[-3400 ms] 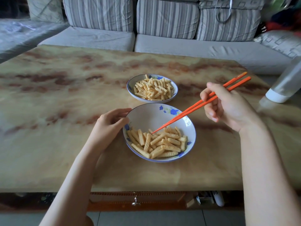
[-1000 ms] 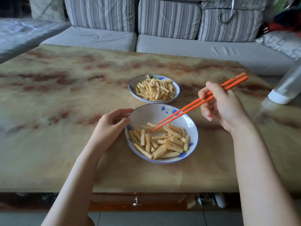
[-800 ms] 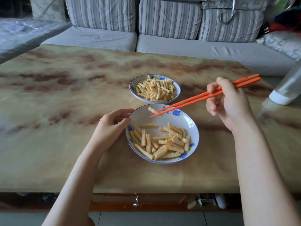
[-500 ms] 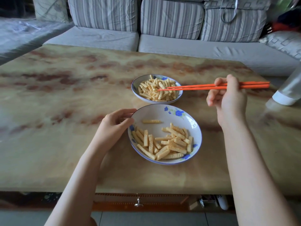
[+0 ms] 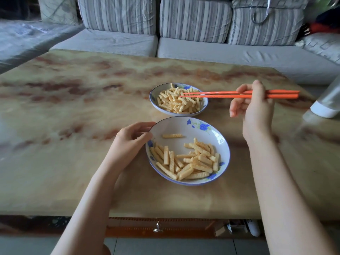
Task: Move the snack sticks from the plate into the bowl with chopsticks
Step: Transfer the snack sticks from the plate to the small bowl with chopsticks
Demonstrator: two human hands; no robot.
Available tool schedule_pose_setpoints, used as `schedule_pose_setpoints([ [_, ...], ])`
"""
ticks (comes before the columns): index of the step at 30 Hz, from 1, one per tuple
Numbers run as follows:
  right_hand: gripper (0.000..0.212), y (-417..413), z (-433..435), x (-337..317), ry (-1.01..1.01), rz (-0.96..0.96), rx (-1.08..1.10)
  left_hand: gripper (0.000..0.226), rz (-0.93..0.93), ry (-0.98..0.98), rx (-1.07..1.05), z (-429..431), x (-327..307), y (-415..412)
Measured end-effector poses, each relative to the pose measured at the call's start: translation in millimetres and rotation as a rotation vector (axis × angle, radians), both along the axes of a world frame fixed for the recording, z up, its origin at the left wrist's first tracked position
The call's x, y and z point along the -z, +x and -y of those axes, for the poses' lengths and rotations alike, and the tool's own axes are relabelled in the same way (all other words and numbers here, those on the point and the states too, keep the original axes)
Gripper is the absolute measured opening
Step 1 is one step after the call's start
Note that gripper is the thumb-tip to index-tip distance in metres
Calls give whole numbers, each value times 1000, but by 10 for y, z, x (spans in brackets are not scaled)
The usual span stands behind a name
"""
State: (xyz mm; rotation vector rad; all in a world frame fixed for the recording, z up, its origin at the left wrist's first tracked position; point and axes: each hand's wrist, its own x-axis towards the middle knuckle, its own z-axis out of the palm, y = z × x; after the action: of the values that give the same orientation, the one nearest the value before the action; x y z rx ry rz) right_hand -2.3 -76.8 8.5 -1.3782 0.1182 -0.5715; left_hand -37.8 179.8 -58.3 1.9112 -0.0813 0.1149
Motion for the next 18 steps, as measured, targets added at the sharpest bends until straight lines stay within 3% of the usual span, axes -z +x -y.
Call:
schedule_pose_setpoints([
  [10,42,-182,181,-25,-248,-180,-337,31,-18,5,5,8,-26,-24],
  [18,42,-154,163,50,-217,-220,-308,35,5,22,-15,11,-30,-21],
])
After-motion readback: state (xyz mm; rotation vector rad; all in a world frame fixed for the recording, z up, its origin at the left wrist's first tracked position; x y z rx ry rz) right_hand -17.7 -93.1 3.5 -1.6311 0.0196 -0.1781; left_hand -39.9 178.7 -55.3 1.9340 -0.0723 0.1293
